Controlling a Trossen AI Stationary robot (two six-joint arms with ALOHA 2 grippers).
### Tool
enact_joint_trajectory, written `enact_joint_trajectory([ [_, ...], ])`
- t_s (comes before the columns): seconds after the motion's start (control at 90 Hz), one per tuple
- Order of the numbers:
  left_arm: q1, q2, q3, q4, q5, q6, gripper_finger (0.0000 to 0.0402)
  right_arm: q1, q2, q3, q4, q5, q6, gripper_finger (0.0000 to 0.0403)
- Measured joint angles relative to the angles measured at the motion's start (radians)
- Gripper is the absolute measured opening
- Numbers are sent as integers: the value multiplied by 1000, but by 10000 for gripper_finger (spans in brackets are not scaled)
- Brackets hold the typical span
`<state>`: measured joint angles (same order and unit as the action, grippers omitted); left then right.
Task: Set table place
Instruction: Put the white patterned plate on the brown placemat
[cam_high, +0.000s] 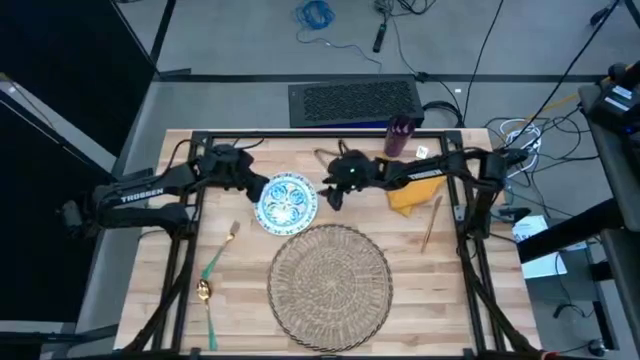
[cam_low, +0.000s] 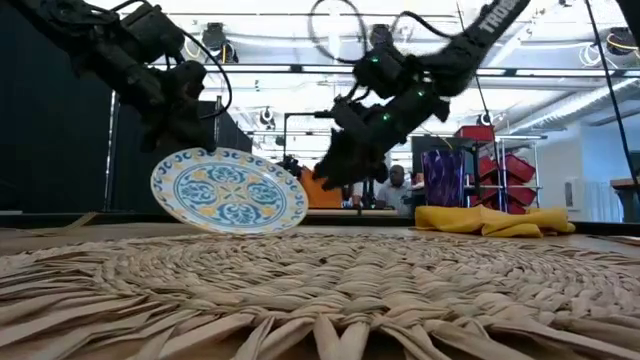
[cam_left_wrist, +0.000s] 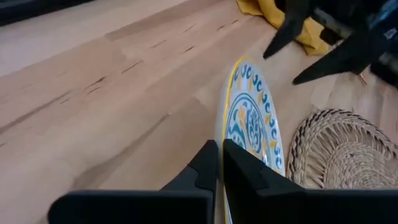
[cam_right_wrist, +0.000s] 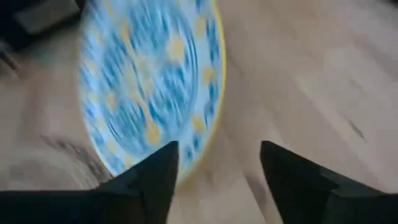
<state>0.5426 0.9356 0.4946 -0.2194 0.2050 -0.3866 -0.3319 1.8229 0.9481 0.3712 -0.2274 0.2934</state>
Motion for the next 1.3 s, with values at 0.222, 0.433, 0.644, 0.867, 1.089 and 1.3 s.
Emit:
enact_joint_trajectory([
  [0.222,0,0,0,5,-4,11,0,-51,79,-23,172,-113,62,280],
  [0.433,0,0,0,12,-2,36,0,-67,111,-23,220,-147,62,274],
  [0.644,0,0,0,43,26,56,0,-70,110,-20,231,-147,61,273],
  [0.867,0,1,0,76,32,59,0,-71,110,-20,234,-144,58,272],
  [1.089,-6,59,0,140,48,54,0,-59,110,-5,251,-141,58,272],
  [1.3,-9,87,0,165,50,53,0,-52,140,28,247,-148,43,272],
])
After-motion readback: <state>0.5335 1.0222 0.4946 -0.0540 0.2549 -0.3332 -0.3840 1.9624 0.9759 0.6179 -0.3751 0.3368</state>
